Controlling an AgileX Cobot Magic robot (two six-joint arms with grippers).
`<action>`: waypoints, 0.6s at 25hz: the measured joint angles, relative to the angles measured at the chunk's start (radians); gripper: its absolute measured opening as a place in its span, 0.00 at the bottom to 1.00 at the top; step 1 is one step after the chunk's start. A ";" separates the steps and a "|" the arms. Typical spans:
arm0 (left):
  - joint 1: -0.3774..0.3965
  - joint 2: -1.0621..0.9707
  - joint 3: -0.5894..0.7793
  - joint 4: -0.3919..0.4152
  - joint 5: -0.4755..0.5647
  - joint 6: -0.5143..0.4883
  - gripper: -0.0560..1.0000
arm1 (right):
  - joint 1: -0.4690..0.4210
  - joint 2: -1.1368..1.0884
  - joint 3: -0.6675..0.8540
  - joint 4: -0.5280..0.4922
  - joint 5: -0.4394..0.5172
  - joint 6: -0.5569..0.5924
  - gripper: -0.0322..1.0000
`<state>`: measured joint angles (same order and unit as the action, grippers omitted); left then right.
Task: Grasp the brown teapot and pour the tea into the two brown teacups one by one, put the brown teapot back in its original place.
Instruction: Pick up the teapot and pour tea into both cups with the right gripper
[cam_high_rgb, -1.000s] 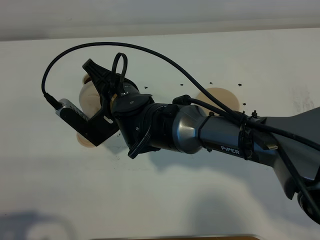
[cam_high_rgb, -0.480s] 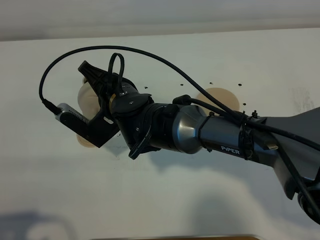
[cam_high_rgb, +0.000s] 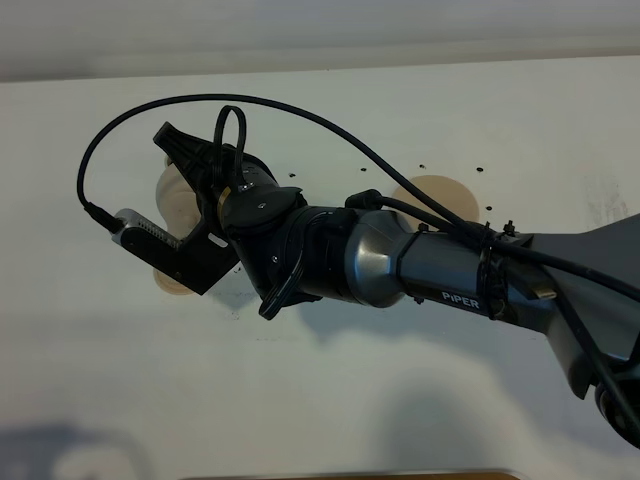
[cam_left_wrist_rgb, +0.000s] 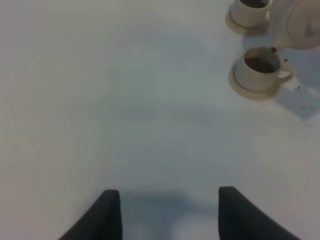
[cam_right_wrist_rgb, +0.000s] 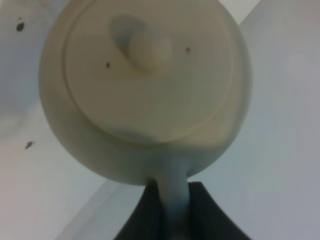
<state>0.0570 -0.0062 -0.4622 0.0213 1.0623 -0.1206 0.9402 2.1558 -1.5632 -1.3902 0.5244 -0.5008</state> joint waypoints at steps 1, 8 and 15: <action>0.000 0.000 0.000 0.000 0.000 0.000 0.53 | 0.000 0.000 0.000 -0.002 0.000 0.000 0.11; 0.000 0.000 0.000 0.000 0.000 0.000 0.53 | 0.000 0.000 0.000 -0.025 0.010 -0.001 0.11; 0.000 0.000 0.000 0.000 0.000 0.000 0.53 | 0.000 0.000 0.000 -0.034 0.011 -0.001 0.11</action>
<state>0.0570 -0.0062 -0.4622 0.0213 1.0623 -0.1206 0.9402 2.1558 -1.5632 -1.4238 0.5354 -0.5016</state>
